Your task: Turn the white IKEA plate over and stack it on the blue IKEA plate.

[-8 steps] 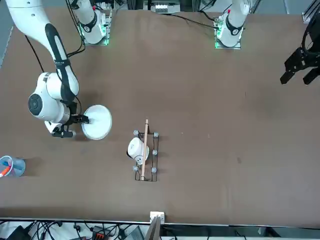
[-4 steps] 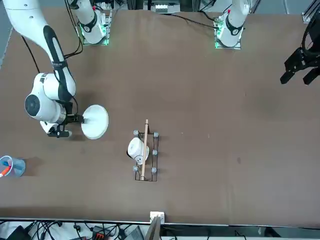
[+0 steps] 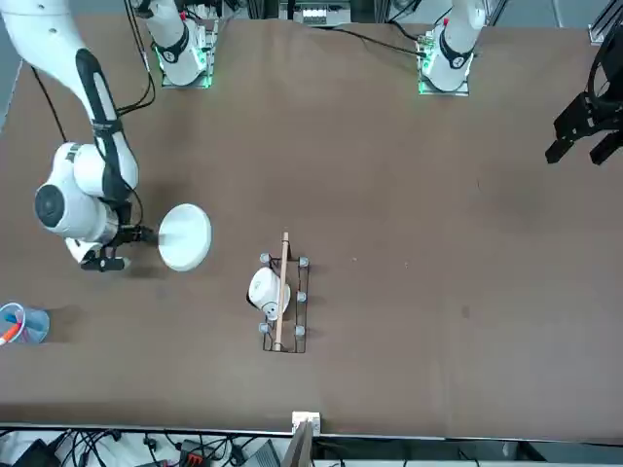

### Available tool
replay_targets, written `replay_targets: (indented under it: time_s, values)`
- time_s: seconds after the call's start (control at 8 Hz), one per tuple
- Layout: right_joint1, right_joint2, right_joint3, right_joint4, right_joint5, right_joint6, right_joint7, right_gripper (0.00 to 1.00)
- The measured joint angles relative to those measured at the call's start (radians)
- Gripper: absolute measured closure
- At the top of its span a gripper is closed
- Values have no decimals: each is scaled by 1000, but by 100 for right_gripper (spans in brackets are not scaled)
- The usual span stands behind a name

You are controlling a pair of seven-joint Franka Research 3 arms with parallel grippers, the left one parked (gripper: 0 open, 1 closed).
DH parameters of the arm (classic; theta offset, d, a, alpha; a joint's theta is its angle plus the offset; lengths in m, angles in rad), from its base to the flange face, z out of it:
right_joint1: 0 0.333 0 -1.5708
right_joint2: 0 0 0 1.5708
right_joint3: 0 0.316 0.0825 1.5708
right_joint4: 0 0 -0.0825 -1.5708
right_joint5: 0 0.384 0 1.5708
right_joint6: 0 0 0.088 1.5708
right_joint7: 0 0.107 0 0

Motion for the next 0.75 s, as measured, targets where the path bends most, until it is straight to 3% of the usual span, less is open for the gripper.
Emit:
replay_targets:
  time_s: [0.75]
  values:
    - [11, -144, 15, 536, 36, -757, 0, 0]
